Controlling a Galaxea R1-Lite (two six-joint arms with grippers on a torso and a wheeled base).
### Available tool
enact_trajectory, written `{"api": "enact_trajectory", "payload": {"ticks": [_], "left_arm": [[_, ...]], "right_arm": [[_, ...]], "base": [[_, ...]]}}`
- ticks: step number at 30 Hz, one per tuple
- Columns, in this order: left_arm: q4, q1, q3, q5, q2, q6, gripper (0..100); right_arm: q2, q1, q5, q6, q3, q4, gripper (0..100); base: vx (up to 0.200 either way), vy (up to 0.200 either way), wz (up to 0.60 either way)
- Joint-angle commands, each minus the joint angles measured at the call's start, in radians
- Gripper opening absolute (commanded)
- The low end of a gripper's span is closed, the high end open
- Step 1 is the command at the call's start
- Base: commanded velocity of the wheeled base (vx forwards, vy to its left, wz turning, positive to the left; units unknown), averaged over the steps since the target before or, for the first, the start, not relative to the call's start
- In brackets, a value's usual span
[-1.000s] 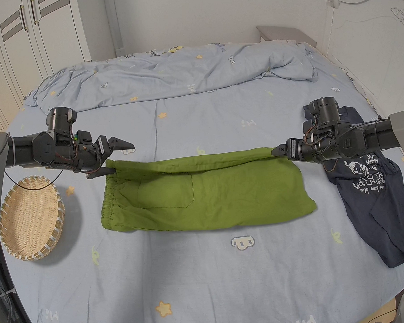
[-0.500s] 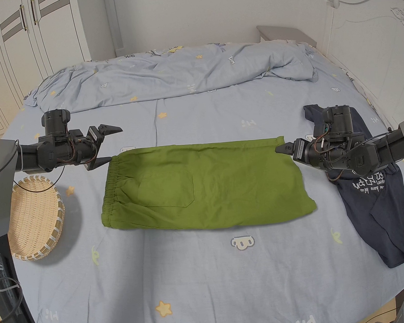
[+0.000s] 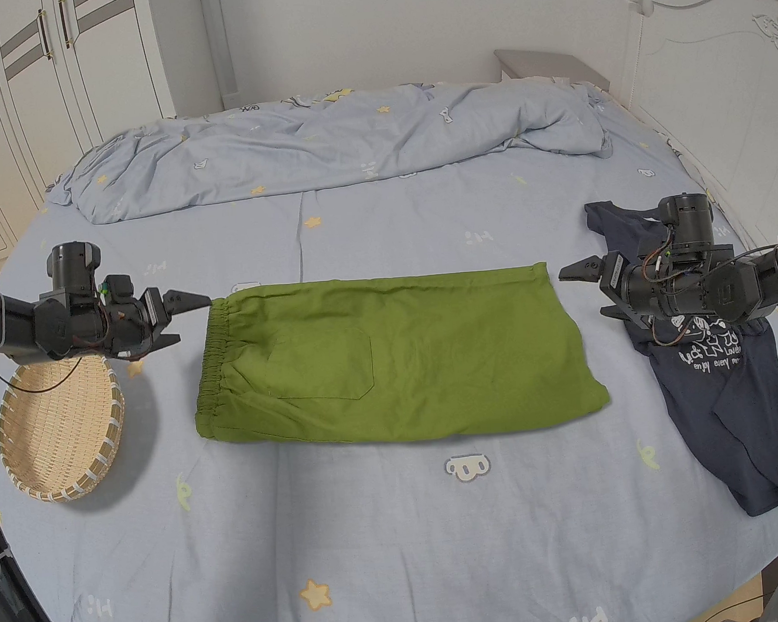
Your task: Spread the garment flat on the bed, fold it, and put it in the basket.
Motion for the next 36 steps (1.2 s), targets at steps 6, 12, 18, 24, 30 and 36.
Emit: {"api": "enact_trajectory", "payload": {"ticks": [6,12,18,24,30,36], "left_arm": [[-0.011,0.013,0.129,-0.136,0.034,0.092,100],[-0.076,0.012,0.116,-0.14,0.1,0.09,100],[-0.083,0.006,0.104,-0.202,0.125,0.084,100],[-0.083,-0.011,0.084,-0.202,0.153,0.084,100],[-0.083,-0.023,0.073,-0.203,0.159,0.078,100],[-0.083,-0.033,0.072,-0.203,0.157,0.078,100]], "right_arm": [[-0.031,-0.041,0.05,0.001,0.045,0.016,100],[-0.034,-0.04,0.05,0.001,0.063,0.013,100],[-0.031,-0.043,0.05,0.0,0.063,0.011,100],[-0.029,-0.047,0.05,0.0,0.063,0.011,100],[-0.029,-0.046,0.05,0.0,0.063,0.011,100],[-0.028,-0.046,0.05,0.0,0.065,0.011,100]], "base": [[0.0,0.0,0.0],[0.0,0.0,0.0],[0.0,0.0,0.0],[0.0,0.0,0.0],[0.0,0.0,0.0],[0.0,0.0,0.0]]}}
